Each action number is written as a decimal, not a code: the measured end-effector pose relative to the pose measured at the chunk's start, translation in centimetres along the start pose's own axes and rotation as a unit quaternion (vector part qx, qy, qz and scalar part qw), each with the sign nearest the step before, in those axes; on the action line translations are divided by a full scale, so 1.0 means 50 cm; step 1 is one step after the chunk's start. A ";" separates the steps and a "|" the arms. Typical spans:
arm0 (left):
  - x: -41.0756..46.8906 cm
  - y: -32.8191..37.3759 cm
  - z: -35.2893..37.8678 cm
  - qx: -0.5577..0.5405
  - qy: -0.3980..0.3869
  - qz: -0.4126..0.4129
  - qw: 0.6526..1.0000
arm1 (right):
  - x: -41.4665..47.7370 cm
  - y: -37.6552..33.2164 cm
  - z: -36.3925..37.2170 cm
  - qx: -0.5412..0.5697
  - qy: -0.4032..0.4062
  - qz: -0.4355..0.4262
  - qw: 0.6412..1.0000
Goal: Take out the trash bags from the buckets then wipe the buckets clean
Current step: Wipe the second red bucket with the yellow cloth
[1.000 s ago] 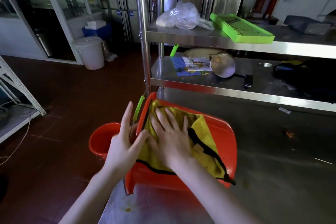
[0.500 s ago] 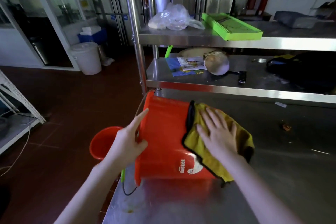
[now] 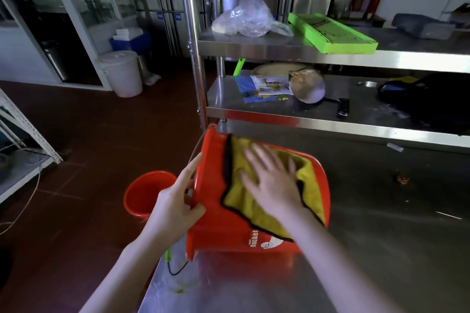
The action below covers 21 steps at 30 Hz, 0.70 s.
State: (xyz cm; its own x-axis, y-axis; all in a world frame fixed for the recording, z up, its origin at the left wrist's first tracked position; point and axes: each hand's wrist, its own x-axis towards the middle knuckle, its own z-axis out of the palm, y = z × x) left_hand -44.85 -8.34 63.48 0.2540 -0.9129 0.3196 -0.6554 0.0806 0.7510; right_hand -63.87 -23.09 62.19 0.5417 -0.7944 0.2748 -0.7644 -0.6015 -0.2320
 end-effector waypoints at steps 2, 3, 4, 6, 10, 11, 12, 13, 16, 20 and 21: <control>-0.019 -0.004 0.005 -0.009 0.000 0.004 1.000 | 0.014 0.085 -0.019 0.012 -0.052 0.119 0.991; -0.030 -0.007 0.006 -0.007 0.002 0.009 1.000 | 0.024 0.114 -0.030 0.015 -0.087 0.161 0.983; -0.039 -0.011 0.007 -0.004 0.003 0.012 1.000 | 0.037 0.126 -0.039 0.020 -0.111 0.180 0.977; -0.047 -0.019 0.009 0.002 0.004 0.015 1.000 | 0.060 0.097 -0.038 0.029 -0.124 0.156 0.979; -0.030 -0.015 0.001 0.005 -0.013 0.004 1.000 | 0.056 -0.083 0.007 0.026 -0.069 -0.026 0.997; -0.027 -0.014 -0.007 -0.015 -0.028 -0.001 0.999 | 0.044 -0.116 0.013 0.018 -0.053 -0.053 0.997; -0.020 -0.010 -0.017 -0.045 -0.046 -0.008 0.998 | 0.032 -0.136 0.015 0.012 -0.036 -0.065 0.997; -0.006 -0.003 -0.025 -0.076 -0.065 -0.028 0.995 | 0.020 -0.145 0.016 0.009 -0.021 -0.068 0.997; 0.074 0.041 -0.019 -0.132 -0.077 -0.106 0.983 | -0.036 -0.154 0.029 0.002 0.016 -0.076 0.997; 0.158 0.078 0.030 -0.007 0.027 -0.177 0.984 | -0.083 -0.149 0.032 -0.002 0.039 -0.088 0.995; 0.158 0.078 0.037 0.000 0.032 -0.156 0.987 | -0.084 -0.132 0.028 -0.004 0.041 -0.087 0.995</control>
State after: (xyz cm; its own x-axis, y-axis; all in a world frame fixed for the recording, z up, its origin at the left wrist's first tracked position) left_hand -46.71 -15.97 67.86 0.4881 -0.8660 0.1085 -0.5378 -0.2005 0.8189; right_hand -60.61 -15.87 61.26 0.6354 -0.6688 0.3860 -0.6648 -0.7281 -0.1673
